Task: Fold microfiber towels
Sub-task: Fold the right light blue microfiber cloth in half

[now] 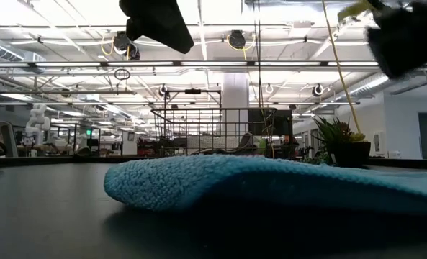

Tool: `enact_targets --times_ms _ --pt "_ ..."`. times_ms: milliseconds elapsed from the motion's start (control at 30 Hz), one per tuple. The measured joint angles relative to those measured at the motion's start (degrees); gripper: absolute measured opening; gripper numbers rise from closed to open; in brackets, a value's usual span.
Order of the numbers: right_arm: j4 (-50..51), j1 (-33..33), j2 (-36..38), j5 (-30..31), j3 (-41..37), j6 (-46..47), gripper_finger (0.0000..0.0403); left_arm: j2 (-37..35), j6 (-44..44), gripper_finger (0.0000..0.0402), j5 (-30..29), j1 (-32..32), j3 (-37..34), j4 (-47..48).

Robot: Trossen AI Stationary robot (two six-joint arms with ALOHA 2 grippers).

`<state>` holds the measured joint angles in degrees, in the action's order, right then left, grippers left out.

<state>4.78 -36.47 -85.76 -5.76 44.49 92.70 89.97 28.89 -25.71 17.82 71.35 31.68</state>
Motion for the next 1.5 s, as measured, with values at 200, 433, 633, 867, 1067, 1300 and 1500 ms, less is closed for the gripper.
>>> enact_targets --times_ms 200,433,633,867,1067,1300,1500 --pt "0.0 4.7 6.3 9.4 0.0 -8.7 0.0002 0.0 0.3 0.0081 0.2 0.0 0.0 -0.1" --pt "0.5 13.7 11.4 17.8 0.1 -22.4 0.0001 0.0 0.4 0.0081 0.2 0.0 0.0 -0.2" --pt "5.2 22.5 12.6 17.8 0.1 -29.6 0.0001 0.0 1.3 0.0081 0.3 0.0 0.0 -0.2" --pt "21.1 31.9 12.6 17.7 0.1 -30.3 0.0001 0.0 1.4 0.0081 0.3 0.3 0.0 -0.2" --pt "23.9 37.2 12.6 15.5 0.1 -32.8 0.0 0.0 1.6 0.0081 0.3 0.3 0.0 -0.2" --pt "22.9 39.7 12.6 15.0 0.1 -36.7 0.0 0.0 0.2 0.0081 0.3 0.3 -0.7 -0.1" --pt "23.1 40.3 12.6 16.2 0.1 -39.5 0.0013 0.1 2.2 0.0081 0.3 0.2 -1.0 -0.2"
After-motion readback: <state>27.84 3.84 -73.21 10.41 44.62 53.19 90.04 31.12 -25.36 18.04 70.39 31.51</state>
